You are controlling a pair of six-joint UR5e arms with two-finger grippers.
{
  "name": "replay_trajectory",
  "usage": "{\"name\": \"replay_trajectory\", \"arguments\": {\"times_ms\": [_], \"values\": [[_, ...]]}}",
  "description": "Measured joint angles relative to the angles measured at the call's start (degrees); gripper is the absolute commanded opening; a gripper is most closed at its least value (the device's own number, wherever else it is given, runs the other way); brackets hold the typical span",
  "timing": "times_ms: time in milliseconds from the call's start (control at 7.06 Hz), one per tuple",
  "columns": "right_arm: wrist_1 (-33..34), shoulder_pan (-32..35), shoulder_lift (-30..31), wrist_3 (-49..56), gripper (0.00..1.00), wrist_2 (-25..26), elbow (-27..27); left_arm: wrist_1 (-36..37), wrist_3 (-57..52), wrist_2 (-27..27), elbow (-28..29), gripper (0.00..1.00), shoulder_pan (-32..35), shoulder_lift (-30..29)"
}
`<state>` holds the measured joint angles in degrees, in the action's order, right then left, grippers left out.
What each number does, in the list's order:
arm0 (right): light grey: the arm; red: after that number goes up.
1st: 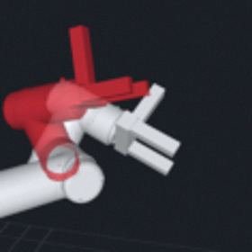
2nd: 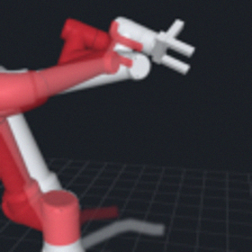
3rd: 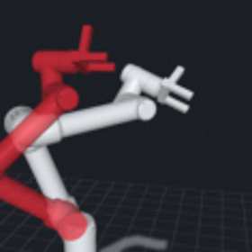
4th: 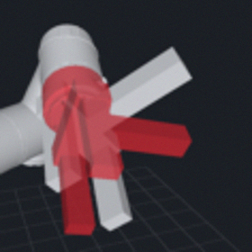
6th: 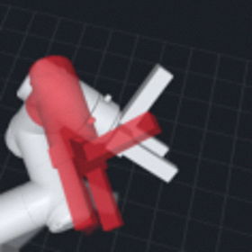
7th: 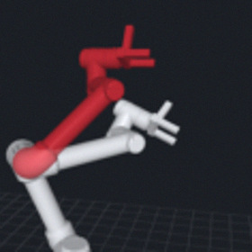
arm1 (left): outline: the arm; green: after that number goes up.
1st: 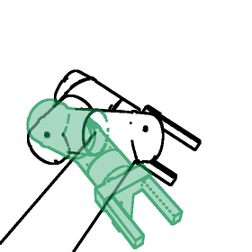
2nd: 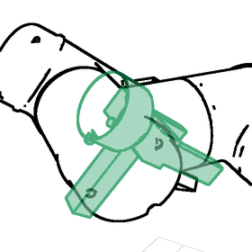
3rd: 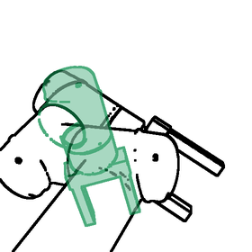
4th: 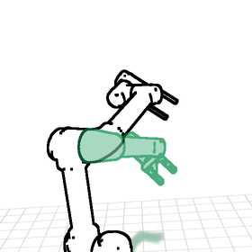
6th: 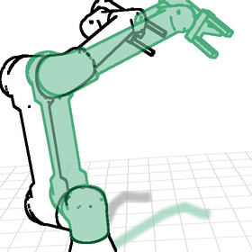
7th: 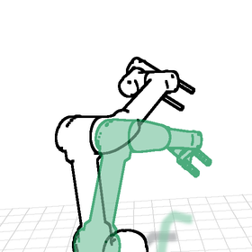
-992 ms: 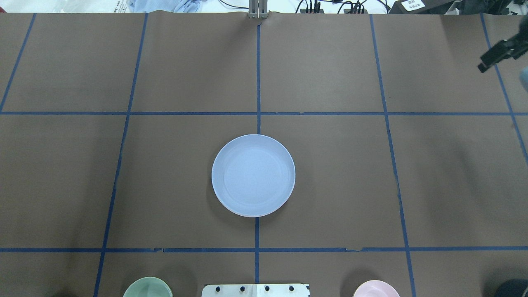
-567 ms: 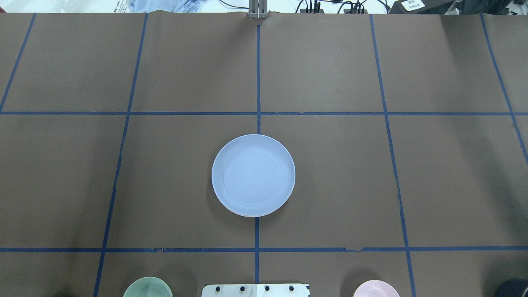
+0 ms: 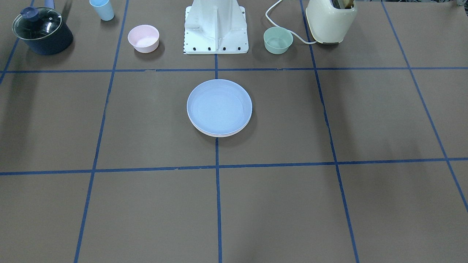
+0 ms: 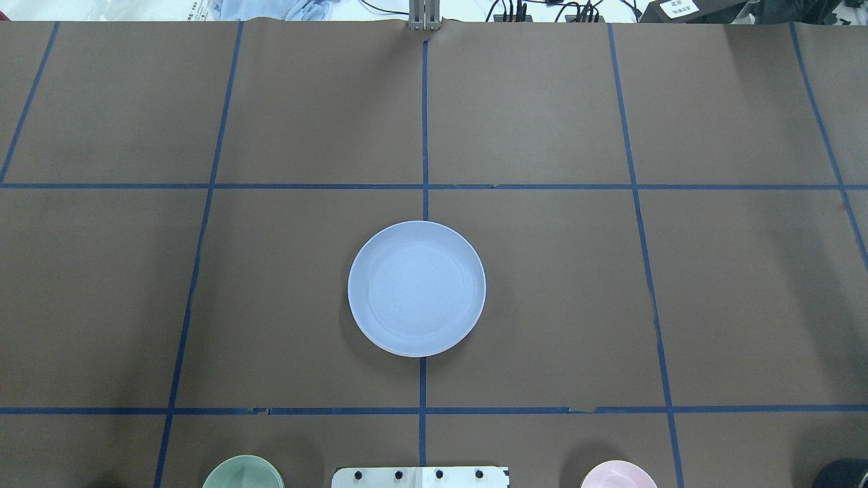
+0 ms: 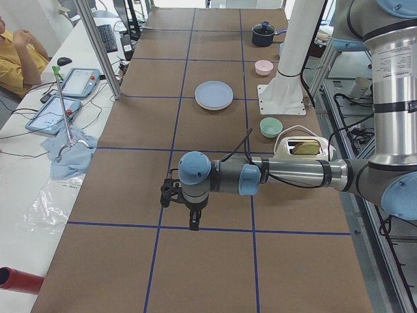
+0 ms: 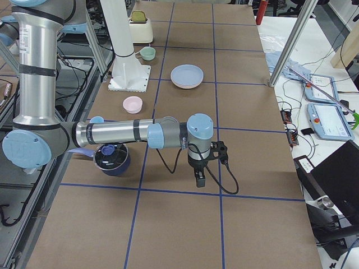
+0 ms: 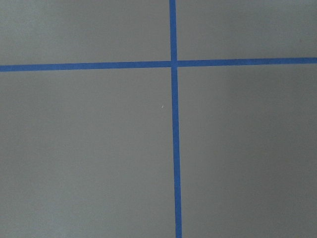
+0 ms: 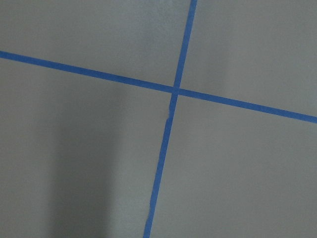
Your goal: Stack three plates with pink and blue
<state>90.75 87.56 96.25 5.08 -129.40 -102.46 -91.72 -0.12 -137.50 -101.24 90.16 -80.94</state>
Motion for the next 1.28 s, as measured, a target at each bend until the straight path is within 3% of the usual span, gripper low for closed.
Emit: {"name": "replay_trajectory", "arguments": {"times_ms": [1276], "values": [[-0.66, 0.07, 1.96, -0.16, 1.00, -0.14, 0.06, -0.39, -0.15, 0.22, -0.53, 1.00, -0.07, 0.16]]}}
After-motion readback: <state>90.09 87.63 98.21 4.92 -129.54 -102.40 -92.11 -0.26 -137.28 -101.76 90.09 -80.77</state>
